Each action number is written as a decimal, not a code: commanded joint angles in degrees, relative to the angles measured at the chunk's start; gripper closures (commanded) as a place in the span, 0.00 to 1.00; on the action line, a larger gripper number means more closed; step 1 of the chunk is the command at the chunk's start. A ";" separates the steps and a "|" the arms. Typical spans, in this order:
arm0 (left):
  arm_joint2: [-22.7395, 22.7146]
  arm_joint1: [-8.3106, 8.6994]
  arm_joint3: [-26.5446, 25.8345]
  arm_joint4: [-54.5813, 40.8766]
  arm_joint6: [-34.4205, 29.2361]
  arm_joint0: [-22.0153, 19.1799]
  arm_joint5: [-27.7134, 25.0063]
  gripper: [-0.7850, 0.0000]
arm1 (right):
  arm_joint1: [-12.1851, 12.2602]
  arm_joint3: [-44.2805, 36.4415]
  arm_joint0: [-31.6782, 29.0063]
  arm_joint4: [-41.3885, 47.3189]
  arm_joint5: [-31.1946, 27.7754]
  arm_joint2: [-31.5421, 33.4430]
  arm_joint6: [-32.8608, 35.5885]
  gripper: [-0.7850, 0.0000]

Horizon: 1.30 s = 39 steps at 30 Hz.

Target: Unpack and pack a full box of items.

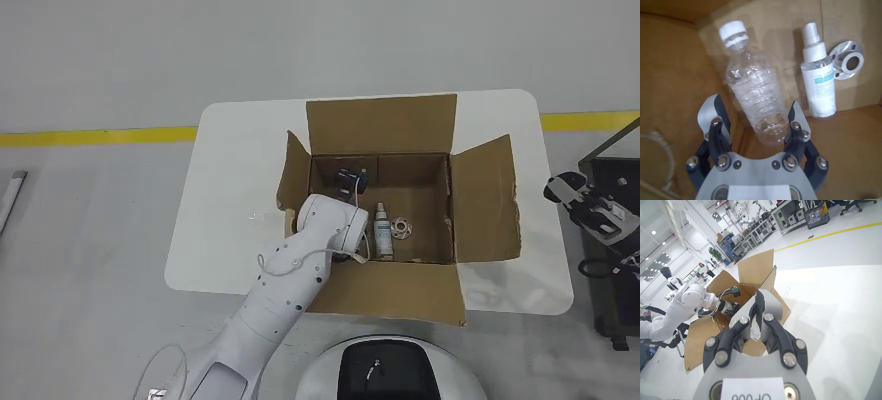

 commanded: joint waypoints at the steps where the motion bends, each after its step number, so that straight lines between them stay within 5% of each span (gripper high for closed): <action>1: 0.22 -0.30 1.58 0.04 0.59 -0.21 0.23 0.24 | 0.00 0.18 0.20 0.17 -0.05 -0.12 0.47 1.00; 4: 0.36 -0.71 3.05 -0.26 1.38 -0.29 0.53 0.36 | 0.01 0.42 0.44 0.33 -0.14 -0.26 1.20 1.00; 9: 0.10 -1.27 4.98 -1.61 2.01 -0.34 0.53 0.37 | 0.00 0.43 0.68 0.70 -0.15 -0.22 1.86 1.00; 14: 0.02 -1.62 7.05 -1.02 2.41 -0.48 0.45 0.52 | 0.08 0.28 1.04 3.66 -0.80 -0.87 4.26 0.80; 18: -0.22 -1.94 7.72 -1.38 2.67 -0.60 0.22 1.00 | 0.30 1.39 2.30 11.17 -2.35 -2.34 8.56 0.62; 28: -0.94 -2.14 4.62 0.35 1.57 0.17 -0.42 1.00 | 1.30 4.55 8.07 19.11 1.44 -6.42 23.44 0.52; 39: -2.59 -1.71 -4.01 3.58 -1.58 2.73 -1.86 1.00 | 1.29 5.73 12.42 14.29 6.20 -11.30 25.42 0.56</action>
